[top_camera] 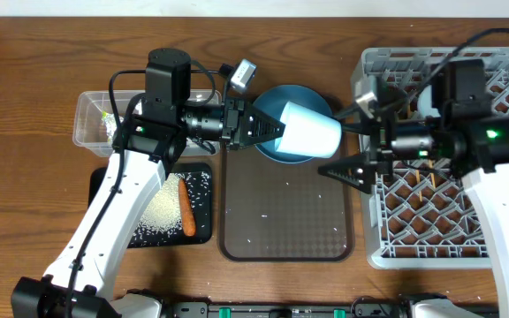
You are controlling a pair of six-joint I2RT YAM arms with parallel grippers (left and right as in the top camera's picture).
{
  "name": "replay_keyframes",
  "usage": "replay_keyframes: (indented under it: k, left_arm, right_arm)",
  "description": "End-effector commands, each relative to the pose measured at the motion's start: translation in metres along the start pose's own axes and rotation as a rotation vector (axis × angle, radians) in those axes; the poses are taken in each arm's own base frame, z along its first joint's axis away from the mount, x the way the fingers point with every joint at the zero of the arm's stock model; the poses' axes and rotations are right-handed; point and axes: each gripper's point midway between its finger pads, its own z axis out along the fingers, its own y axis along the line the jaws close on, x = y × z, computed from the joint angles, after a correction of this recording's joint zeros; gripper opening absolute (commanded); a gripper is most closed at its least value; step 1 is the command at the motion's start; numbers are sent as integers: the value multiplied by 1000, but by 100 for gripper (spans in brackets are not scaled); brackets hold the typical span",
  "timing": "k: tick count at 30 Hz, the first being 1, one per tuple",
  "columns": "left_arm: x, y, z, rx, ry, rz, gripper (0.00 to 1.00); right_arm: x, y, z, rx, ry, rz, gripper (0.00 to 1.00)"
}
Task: Sort waste into correct bins and load items into the dishwasher rack
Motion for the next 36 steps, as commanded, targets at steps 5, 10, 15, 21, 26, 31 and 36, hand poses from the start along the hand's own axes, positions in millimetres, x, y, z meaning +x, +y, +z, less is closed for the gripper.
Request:
replay_keyframes:
  k: [5, 10, 15, 21, 26, 31, 36]
  left_arm:
    - [2, -8, 1, 21, 18, 13, 6]
    - [2, -8, 1, 21, 18, 13, 6]
    - [2, -8, 1, 21, 18, 13, 6]
    - [2, -8, 1, 21, 18, 13, 6]
    - [2, -8, 1, 20, 18, 13, 6]
    - [-3, -4, -1, -3, -8, 13, 33]
    - [-28, 15, -19, -102, -143, 6, 45]
  right_arm:
    - [0, -1, 12, -38, 8, -32, 77]
    - [-6, -1, 7, -46, -25, -41, 73]
    - [-11, 2, 4, -69, -54, -49, 73]
    - [-15, 3, 4, -78, -70, -73, 62]
    - [-17, 4, 3, -87, -79, -79, 38]
    - [-16, 1, 2, -74, -74, -54, 38]
    - [-5, -22, -9, 59, -29, 84, 39]
